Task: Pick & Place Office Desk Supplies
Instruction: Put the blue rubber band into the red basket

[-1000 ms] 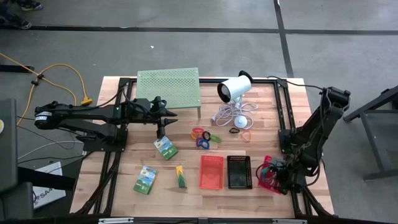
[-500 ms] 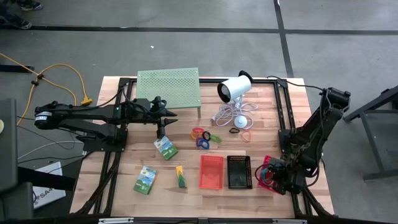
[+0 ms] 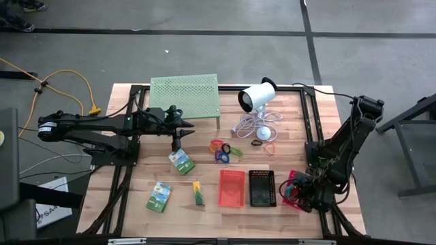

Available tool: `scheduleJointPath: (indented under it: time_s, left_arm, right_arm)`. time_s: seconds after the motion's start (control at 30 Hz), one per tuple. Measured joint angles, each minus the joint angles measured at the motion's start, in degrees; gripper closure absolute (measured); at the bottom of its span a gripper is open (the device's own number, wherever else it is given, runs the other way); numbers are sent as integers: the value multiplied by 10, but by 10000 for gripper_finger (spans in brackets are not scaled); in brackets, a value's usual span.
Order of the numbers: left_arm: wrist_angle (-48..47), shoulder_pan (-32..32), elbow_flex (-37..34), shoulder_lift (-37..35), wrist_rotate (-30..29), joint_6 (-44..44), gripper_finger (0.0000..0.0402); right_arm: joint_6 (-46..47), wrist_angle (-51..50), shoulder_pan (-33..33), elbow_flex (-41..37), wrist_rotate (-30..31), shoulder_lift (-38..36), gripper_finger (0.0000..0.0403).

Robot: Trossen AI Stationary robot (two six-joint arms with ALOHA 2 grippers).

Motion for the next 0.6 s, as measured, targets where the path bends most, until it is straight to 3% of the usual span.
scheduleJointPath:
  time_s: [0.6]
  left_arm:
    - [0, 0, 0, 0, 0, 0, 300]
  right_arm:
    - [-11, 31, 0, 0, -22, -49, 185]
